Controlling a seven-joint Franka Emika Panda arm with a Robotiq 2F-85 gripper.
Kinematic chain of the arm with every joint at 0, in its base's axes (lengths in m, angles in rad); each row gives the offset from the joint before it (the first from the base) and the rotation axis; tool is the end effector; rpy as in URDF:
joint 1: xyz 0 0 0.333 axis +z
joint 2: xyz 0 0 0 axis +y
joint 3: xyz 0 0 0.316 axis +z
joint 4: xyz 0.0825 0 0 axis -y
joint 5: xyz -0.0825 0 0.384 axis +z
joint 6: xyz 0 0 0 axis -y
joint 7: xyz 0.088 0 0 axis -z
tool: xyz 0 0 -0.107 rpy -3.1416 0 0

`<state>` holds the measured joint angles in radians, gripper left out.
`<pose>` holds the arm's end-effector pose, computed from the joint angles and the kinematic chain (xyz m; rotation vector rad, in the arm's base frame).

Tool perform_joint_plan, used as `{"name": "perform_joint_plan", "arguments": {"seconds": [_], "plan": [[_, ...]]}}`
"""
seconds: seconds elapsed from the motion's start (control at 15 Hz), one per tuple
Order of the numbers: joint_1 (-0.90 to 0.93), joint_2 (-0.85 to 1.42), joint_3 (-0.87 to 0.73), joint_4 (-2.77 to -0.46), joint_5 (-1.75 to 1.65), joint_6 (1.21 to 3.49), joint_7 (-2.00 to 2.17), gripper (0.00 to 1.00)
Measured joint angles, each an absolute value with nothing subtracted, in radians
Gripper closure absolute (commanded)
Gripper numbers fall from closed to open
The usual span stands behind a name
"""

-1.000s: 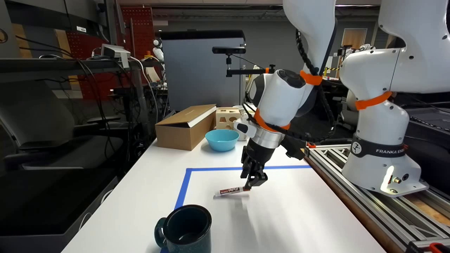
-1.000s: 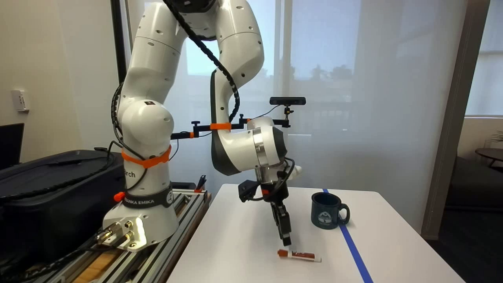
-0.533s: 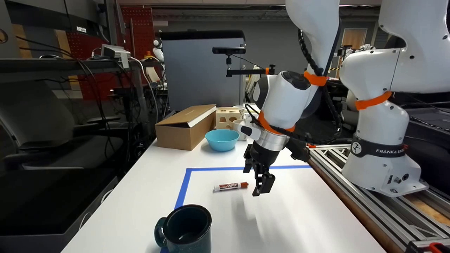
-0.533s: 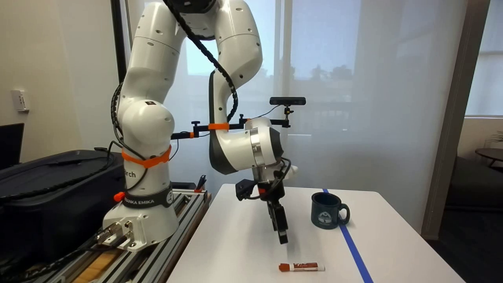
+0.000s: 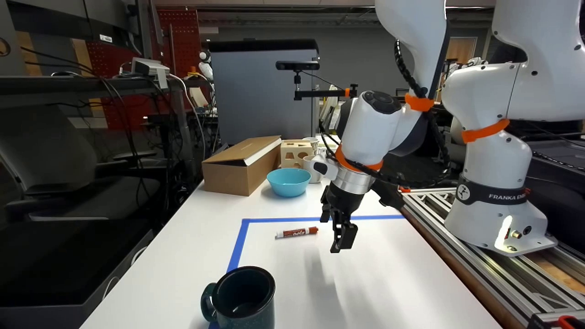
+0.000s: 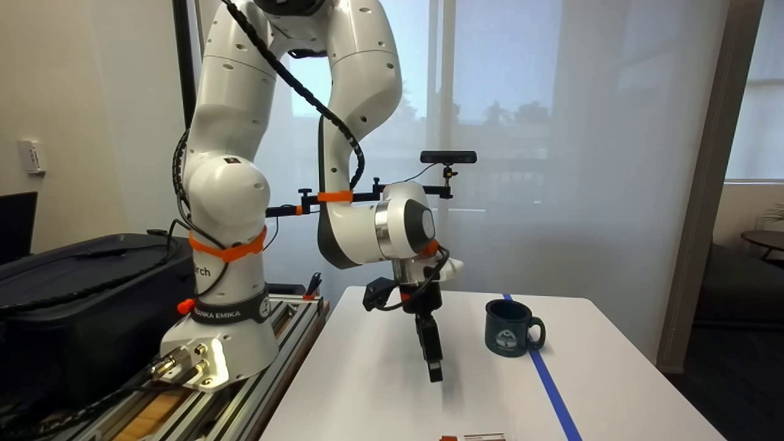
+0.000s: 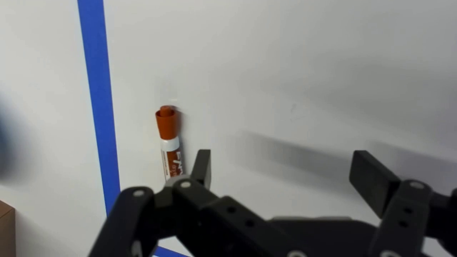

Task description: Remove the red marker from the green mug.

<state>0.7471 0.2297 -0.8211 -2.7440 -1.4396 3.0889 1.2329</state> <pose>0.3420 0.0330 0.1615 2.8703 0.2292 0.2927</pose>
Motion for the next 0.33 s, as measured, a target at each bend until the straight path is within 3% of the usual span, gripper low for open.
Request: {"name": "perform_joint_plan", "arguments": {"seconds": [0.33], "plan": [[0.742,0.229,-0.817,-2.744,-1.439,3.089,1.233,0.00]]}}
